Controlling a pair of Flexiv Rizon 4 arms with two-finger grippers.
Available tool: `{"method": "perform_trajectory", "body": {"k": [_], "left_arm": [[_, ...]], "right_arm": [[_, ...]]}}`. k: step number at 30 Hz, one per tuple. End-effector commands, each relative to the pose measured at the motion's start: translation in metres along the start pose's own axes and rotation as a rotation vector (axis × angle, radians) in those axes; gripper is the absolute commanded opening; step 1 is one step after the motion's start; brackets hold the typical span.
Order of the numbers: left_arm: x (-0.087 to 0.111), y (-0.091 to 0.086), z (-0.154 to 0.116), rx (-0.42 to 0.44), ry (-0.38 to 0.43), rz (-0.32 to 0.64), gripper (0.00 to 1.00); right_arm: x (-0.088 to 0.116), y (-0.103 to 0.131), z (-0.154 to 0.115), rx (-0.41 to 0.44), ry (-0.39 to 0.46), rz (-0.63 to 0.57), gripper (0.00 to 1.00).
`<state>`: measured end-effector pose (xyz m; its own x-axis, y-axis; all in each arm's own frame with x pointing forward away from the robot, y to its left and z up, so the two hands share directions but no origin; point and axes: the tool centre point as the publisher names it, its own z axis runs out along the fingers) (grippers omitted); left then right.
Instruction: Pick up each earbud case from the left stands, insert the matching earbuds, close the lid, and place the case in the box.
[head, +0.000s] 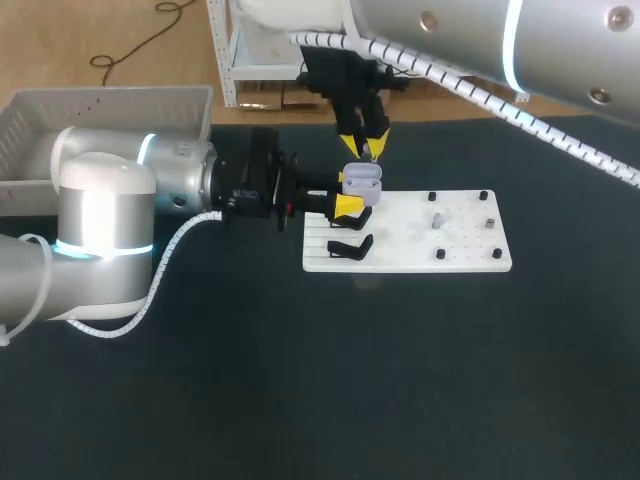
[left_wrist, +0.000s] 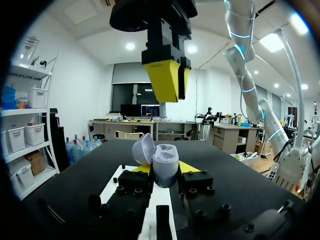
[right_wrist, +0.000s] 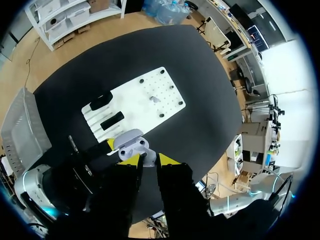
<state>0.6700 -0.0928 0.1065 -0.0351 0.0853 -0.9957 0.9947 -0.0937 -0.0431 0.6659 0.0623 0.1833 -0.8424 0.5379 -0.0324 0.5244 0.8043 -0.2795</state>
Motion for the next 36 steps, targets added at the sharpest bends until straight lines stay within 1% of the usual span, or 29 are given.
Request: {"method": "perform_trajectory", "body": {"k": [1,9,21,36], "left_arm": [[0.001,0.0,0.0,-0.002,-0.003,0.003,0.0],[0.001,0.0,0.0,-0.002,-0.003,0.003,0.0],[0.001,0.0,0.0,-0.002,-0.003,0.003,0.0],[0.001,0.0,0.0,-0.002,-0.003,0.003,0.0]], "right_arm": [[0.0,-0.001,0.009,-0.002,-0.002,-0.001,0.0],[0.004,0.004,0.016,0.013,0.015,-0.004,0.0],[0.006,0.005,0.024,0.028,0.037,0.005,0.0],[0.003,0.008,0.031,0.043,0.052,0.014,0.0]]}}
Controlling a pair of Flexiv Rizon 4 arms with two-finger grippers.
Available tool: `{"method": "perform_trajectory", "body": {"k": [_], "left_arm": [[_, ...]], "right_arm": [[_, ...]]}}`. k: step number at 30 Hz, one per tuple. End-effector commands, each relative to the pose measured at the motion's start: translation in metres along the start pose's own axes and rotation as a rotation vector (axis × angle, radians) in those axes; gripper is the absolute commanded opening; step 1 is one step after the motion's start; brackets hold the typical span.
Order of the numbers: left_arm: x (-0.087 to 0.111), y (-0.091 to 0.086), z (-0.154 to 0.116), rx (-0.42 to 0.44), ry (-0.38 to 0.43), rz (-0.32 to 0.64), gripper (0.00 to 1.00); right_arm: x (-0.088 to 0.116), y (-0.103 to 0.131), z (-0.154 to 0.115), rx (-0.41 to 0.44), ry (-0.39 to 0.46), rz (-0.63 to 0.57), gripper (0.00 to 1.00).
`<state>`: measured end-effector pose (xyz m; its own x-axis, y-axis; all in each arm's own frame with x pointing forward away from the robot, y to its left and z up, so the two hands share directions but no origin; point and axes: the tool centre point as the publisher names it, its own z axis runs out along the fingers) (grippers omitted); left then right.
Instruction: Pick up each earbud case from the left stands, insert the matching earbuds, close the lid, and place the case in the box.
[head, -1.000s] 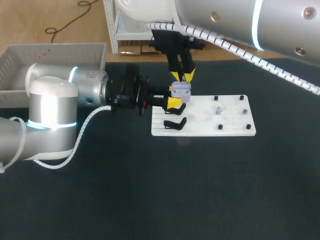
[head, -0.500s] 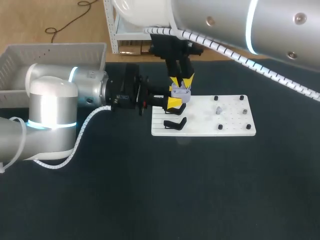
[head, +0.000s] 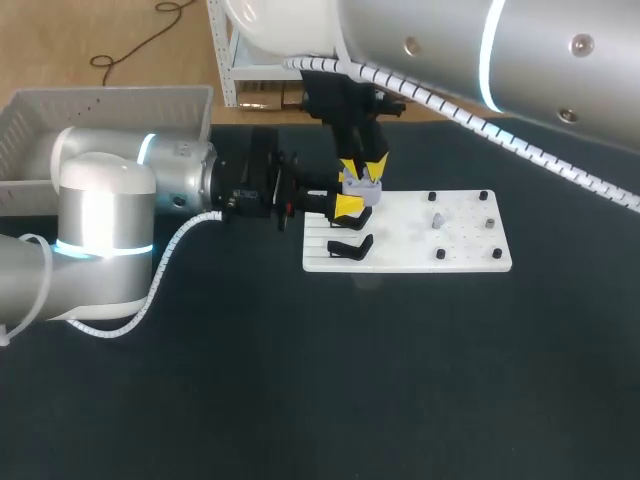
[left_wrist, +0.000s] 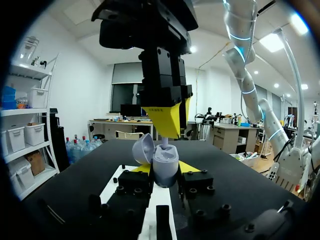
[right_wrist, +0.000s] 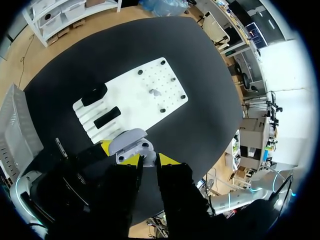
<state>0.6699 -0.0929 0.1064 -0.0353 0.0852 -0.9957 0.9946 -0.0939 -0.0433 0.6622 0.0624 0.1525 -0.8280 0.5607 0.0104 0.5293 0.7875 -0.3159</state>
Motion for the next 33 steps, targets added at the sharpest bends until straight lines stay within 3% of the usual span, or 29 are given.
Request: {"method": "perform_trajectory", "body": {"k": [1,17,18,19,20,21,22,23,28,33], "left_arm": [[0.001,0.0,0.0,-0.002,-0.003,0.003,0.0],[0.001,0.0,0.0,-0.002,-0.003,0.003,0.0],[0.001,0.0,0.0,-0.002,-0.003,0.003,0.0],[0.001,0.0,0.0,-0.002,-0.003,0.003,0.0],[0.001,0.0,0.0,-0.002,-0.003,0.003,0.0],[0.001,0.0,0.0,-0.002,-0.003,0.003,0.0],[0.001,0.0,0.0,-0.002,-0.003,0.003,0.0],[0.001,0.0,0.0,-0.002,-0.003,0.003,0.0],[0.001,0.0,0.0,-0.002,-0.003,0.003,0.0],[0.001,0.0,0.0,-0.002,-0.003,0.003,0.0]], "right_arm": [[-0.002,0.001,0.001,0.006,0.004,0.002,0.0],[-0.005,0.005,0.011,0.043,0.02,0.012,0.0],[-0.005,0.005,0.011,0.044,0.021,0.012,0.1],[-0.005,0.004,0.011,0.043,0.023,0.014,0.36],[-0.005,0.003,0.011,0.043,0.025,0.015,0.52],[-0.005,0.003,0.011,0.041,0.026,0.016,0.78],[-0.005,0.001,0.01,0.038,0.027,0.018,0.92],[-0.004,0.0,0.008,0.032,0.027,0.02,1.0],[0.004,-0.019,-0.008,-0.039,0.028,0.03,0.96],[0.011,-0.052,-0.03,-0.21,-0.001,0.016,0.83]]}}
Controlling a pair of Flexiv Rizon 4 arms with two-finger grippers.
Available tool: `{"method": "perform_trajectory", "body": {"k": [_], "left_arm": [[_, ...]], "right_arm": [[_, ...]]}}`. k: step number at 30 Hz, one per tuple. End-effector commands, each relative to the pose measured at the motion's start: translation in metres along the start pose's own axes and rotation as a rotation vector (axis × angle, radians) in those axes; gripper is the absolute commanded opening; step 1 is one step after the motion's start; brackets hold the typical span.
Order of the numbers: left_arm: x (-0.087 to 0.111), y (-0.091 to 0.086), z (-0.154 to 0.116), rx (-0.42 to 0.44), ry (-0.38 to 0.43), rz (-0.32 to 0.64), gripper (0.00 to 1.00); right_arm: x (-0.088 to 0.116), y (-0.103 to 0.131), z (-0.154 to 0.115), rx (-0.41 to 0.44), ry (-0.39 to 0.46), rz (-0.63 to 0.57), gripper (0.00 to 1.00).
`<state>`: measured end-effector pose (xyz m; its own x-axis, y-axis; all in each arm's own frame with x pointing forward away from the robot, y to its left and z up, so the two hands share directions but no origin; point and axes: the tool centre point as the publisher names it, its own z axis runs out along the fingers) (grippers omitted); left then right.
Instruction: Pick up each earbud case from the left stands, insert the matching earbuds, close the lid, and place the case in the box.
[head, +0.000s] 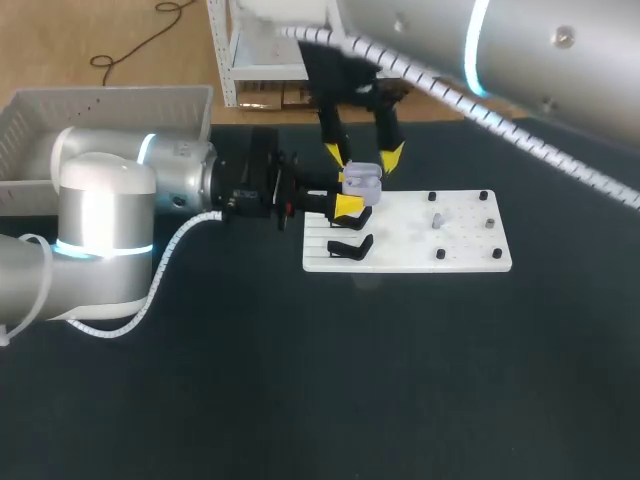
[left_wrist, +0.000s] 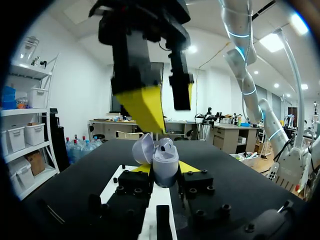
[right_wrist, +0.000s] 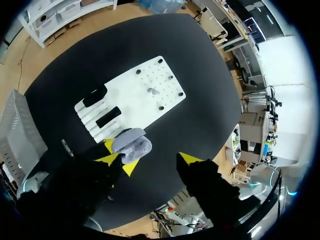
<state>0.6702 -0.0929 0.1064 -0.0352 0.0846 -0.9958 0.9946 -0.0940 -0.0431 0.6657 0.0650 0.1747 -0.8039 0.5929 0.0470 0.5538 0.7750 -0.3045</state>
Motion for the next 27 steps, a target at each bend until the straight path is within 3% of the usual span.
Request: {"method": "perform_trajectory", "body": {"k": [1,2,3,4,7,11,12,14,21,27], "left_arm": [[0.001,-0.001,0.0,-0.002,-0.002,0.003,0.0],[0.001,-0.001,0.0,-0.002,-0.002,0.003,0.0],[0.001,-0.001,0.0,-0.002,-0.002,0.003,0.0],[0.001,-0.001,0.0,-0.002,-0.002,0.003,0.0],[0.001,-0.001,0.0,-0.002,-0.002,0.003,0.0],[0.001,-0.001,0.0,-0.002,-0.002,0.003,0.0],[0.001,-0.001,0.0,-0.002,-0.002,0.003,0.0],[0.001,-0.001,0.0,-0.002,-0.002,0.003,0.0],[0.001,-0.001,0.0,-0.002,-0.002,0.003,0.0],[0.001,-0.001,0.0,-0.002,-0.002,0.003,0.0]], "right_arm": [[0.014,-0.058,-0.014,-0.256,-0.07,-0.03,0.72],[0.015,-0.066,-0.02,-0.295,-0.091,-0.037,0.55],[0.015,-0.073,-0.025,-0.339,-0.11,-0.047,0.5],[0.015,-0.081,-0.03,-0.382,-0.118,-0.054,0.5],[0.011,-0.1,-0.042,-0.479,-0.14,-0.064,0.62],[-0.004,-0.12,-0.042,-0.551,-0.12,-0.091,0.47],[-0.008,-0.124,-0.041,-0.56,-0.102,-0.099,0.51],[-0.017,-0.132,-0.037,-0.59,-0.078,-0.106,0.68],[-0.04,-0.145,-0.02,-0.649,-0.004,-0.155,1.0],[-0.051,-0.141,-0.011,-0.688,0.077,-0.222,1.0]]}}
